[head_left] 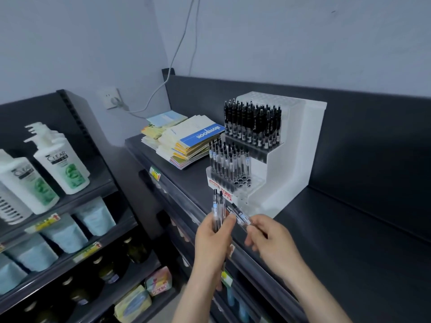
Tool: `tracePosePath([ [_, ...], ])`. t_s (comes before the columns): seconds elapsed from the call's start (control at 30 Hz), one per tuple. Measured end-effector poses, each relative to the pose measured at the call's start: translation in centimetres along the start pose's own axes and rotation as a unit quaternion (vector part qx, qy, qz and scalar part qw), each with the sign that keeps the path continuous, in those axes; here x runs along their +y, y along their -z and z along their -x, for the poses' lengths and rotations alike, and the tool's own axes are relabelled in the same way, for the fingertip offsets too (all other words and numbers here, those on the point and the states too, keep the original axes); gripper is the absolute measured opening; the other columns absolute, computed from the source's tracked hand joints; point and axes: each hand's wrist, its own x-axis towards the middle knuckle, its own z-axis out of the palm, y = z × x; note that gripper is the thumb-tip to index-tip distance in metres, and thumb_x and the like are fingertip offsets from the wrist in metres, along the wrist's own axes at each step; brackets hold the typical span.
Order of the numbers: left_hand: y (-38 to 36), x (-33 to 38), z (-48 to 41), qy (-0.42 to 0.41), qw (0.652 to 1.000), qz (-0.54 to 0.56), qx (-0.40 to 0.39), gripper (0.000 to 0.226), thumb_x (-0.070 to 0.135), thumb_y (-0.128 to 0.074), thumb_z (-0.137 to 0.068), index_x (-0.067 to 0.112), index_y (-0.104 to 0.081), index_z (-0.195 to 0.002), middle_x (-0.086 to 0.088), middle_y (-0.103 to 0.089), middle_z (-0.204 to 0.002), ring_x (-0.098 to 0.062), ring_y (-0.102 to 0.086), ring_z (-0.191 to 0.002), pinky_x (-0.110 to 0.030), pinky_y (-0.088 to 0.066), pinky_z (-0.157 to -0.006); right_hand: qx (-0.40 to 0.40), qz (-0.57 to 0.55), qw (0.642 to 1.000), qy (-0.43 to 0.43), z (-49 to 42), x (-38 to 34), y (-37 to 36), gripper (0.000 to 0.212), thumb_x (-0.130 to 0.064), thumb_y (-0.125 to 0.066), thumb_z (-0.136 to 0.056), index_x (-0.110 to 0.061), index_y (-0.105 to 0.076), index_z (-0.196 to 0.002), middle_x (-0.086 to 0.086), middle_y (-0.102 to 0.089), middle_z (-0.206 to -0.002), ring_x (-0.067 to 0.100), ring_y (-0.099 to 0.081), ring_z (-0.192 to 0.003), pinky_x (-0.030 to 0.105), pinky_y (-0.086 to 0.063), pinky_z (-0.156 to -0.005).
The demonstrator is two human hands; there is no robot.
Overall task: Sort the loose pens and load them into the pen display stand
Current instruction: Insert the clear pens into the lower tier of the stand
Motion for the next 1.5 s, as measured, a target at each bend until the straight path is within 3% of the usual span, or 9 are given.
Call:
tracePosePath([
  [0.23,-0.5,-0.4,-4.1,0.008,1.0,0.012,-0.019,0.031,0.022,-0.065,-0.091,0.013,-0.04,-0.074,-0.002,-0.033,-0.055,-0.012,-0.029,-0.045,-0.023,-0.025,-0.041,0.042,-0.022,0.999,-0.023,-2.6,0.5,-0.3,0.015,-0.02,-0.058,-0.09,-0.026,-0.065,-0.078,-0.012,-0.069,-0.074,0.006,-0.063,-0.069,0.031,-0.052,-0.068],
  [0.37,0.2,-0.1,-7.3,-0.002,0.999,0.009,-0.031,0.034,0.025,-0.063,-0.092,0.013,-0.038,-0.073,-0.001,-0.036,-0.053,-0.012,-0.03,-0.042,-0.024,-0.026,-0.04,0.141,-0.043,0.989,-0.026,-4.7,-0.1,0.1,0.011,-0.02,-0.065,-0.086,-0.029,-0.071,-0.084,-0.016,-0.069,-0.083,-0.005,-0.059,-0.079,0.015,-0.044,-0.068],
  [0.57,1.6,1.4,-12.8,-0.024,0.998,-0.001,-0.059,0.037,0.029,-0.062,-0.092,0.015,-0.035,-0.07,-0.003,-0.035,-0.055,-0.014,-0.03,-0.044,-0.026,-0.026,-0.041,0.338,-0.128,0.932,0.005,-8.8,-3.2,0.1,0.024,-0.011,-0.072,-0.081,-0.035,-0.068,-0.08,-0.018,-0.07,-0.077,-0.002,-0.065,-0.074,0.011,-0.05,-0.069],
  [0.73,2.7,2.3,-16.8,-0.054,0.992,-0.018,-0.112,0.029,0.028,-0.061,-0.093,0.019,-0.049,-0.069,0.002,-0.042,-0.056,-0.012,-0.034,-0.047,-0.028,-0.03,-0.048,0.437,-0.074,0.895,0.042,-12.2,-5.1,-1.2,0.016,-0.012,-0.072,-0.082,-0.022,-0.071,-0.095,-0.018,-0.068,-0.083,-0.005,-0.064,-0.078,0.005,-0.047,-0.072],
  [0.87,3.6,2.4,-19.3,-0.087,0.98,-0.043,-0.175,0.029,0.031,-0.061,-0.092,0.034,-0.056,-0.063,0.008,-0.047,-0.056,-0.012,-0.038,-0.051,-0.032,-0.032,-0.054,0.462,-0.024,0.887,0.013,-14.1,-5.0,-3.1,0.018,-0.016,-0.073,-0.082,-0.025,-0.072,-0.097,-0.023,-0.067,-0.083,-0.006,-0.065,-0.08,0.008,-0.05,-0.077],
  [1.0,4.3,2.7,-21.3,-0.104,0.969,-0.049,-0.217,0.022,0.032,-0.062,-0.09,0.028,-0.056,-0.069,0.008,-0.047,-0.056,-0.012,-0.041,-0.053,-0.034,-0.035,-0.055,0.482,0.091,0.871,-0.029,-15.7,-4.4,-4.6,0.015,-0.016,-0.074,-0.081,-0.021,-0.075,-0.095,-0.016,-0.069,-0.082,-0.002,-0.065,-0.076,0.014,-0.05,-0.075],
  [1.23,4.6,2.8,-23.0,-0.109,0.948,-0.04,-0.298,0.024,0.029,-0.062,-0.091,0.032,-0.057,-0.067,0.012,-0.05,-0.053,-0.005,-0.044,-0.049,-0.027,-0.037,-0.054,0.507,0.144,0.839,-0.136,-16.3,-3.0,-6.9,0.006,-0.028,-0.077,-0.077,-0.026,-0.074,-0.082,-0.011,-0.072,-0.077,0.011,-0.066,-0.072,0.033,-0.055,-0.072],
  [1.37,4.2,2.2,-23.4,-0.09,0.939,-0.035,-0.331,0.02,0.034,-0.061,-0.089,0.028,-0.057,-0.07,0.003,-0.046,-0.057,-0.014,-0.04,-0.052,-0.035,-0.035,-0.054,0.493,0.168,0.839,-0.156,-16.2,-3.5,-6.7,0.005,-0.028,-0.077,-0.077,-0.029,-0.073,-0.081,-0.013,-0.07,-0.074,0.008,-0.065,-0.069,0.032,-0.056,-0.069],
  [1.5,3.8,2.1,-23.4,-0.085,0.931,-0.034,-0.352,0.025,0.039,-0.061,-0.087,0.017,-0.056,-0.077,-0.006,-0.043,-0.061,-0.019,-0.037,-0.054,-0.036,-0.035,-0.056,0.499,0.154,0.84,-0.144,-14.8,-4.2,-6.7,0.015,-0.025,-0.076,-0.078,-0.031,-0.073,-0.092,-0.019,-0.069,-0.078,-0.003,-0.063,-0.072,0.019,-0.052,-0.071],
])
